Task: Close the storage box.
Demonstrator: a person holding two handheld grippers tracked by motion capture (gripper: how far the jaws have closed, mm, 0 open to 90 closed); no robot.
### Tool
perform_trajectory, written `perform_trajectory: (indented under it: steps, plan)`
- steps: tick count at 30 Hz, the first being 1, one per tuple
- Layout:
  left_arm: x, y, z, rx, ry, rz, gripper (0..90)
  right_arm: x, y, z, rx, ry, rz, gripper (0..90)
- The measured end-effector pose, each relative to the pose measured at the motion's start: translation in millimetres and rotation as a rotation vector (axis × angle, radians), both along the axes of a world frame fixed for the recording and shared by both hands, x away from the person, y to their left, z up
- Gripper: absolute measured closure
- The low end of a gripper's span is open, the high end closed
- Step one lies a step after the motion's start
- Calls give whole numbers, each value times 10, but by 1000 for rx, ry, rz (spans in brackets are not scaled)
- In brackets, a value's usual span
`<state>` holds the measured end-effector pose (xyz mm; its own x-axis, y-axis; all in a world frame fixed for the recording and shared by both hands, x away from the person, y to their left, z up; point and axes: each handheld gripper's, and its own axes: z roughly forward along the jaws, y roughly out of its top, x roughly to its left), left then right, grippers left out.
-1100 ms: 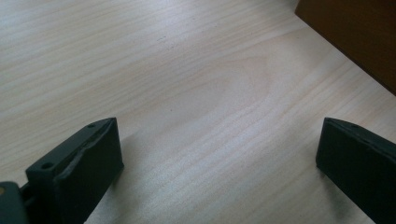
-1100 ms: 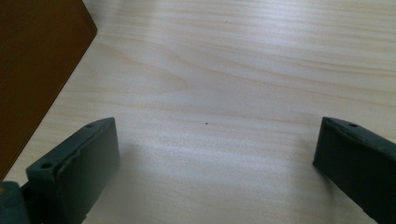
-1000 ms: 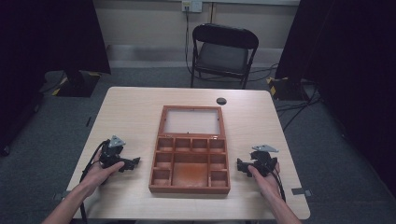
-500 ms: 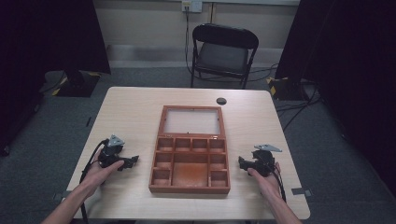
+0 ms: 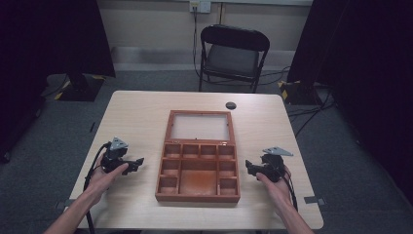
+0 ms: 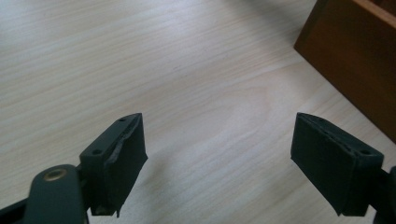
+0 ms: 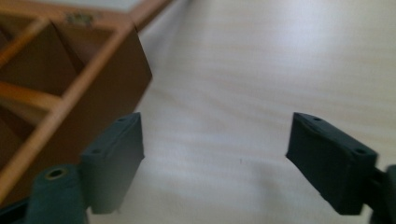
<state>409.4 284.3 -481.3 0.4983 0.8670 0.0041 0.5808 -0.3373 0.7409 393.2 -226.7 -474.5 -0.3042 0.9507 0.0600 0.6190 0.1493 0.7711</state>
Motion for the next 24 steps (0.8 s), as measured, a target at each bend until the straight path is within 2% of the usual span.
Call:
perform_trajectory:
  steps: [1, 3, 4, 7, 9, 11, 12, 14, 15, 17, 19, 20, 21, 22, 23, 24]
  plan:
    - [-8, -34, 25, 22, -21, -6, 195, 28, 12, 68, 7, -40, -13, 196]
    - [-16, -64, 50, 34, -37, -16, 192, 53, 20, 106, 16, -45, -8, 183]
    - [-19, -91, 66, 30, -42, -23, 191, 89, 27, 142, 46, -58, -3, 181]
    - [-14, -151, 115, 6, -55, -43, 191, 198, 76, 206, 93, -41, 17, 179]
    - [-7, -188, 138, -12, -67, -51, 191, 223, 99, 219, 95, -35, 20, 177]
    - [17, -208, 142, -19, -43, -49, 202, 300, 178, 255, 116, -24, 47, 177]
    - [55, -212, 157, 3, -24, -67, 201, 315, 195, 264, 121, -17, 54, 178]
    - [68, -223, 165, -5, -23, -54, 201, 334, 212, 284, 131, -7, 62, 178]
    - [110, -229, 192, -20, -23, -45, 201, 361, 233, 338, 148, -23, 82, 179]
    - [120, -223, 200, -24, -27, -36, 206, 391, 239, 366, 147, -25, 83, 167]
    - [165, -218, 194, -54, -3, -18, 205, 450, 241, 403, 156, -12, 83, 167]
    - [200, -217, 204, -42, 20, -29, 205, 450, 241, 403, 156, -12, 83, 167]
    - [230, -213, 224, -29, 21, -29, 202, 476, 243, 418, 163, -23, 83, 167]
    - [253, -207, 249, -38, 9, -21, 202, 509, 251, 435, 158, -26, 80, 167]
    - [287, -197, 281, -85, -22, 8, 218, 584, 276, 461, 164, -26, 91, 167]
    - [287, -197, 281, -85, -22, 8, 221, 584, 276, 461, 164, -26, 91, 167]
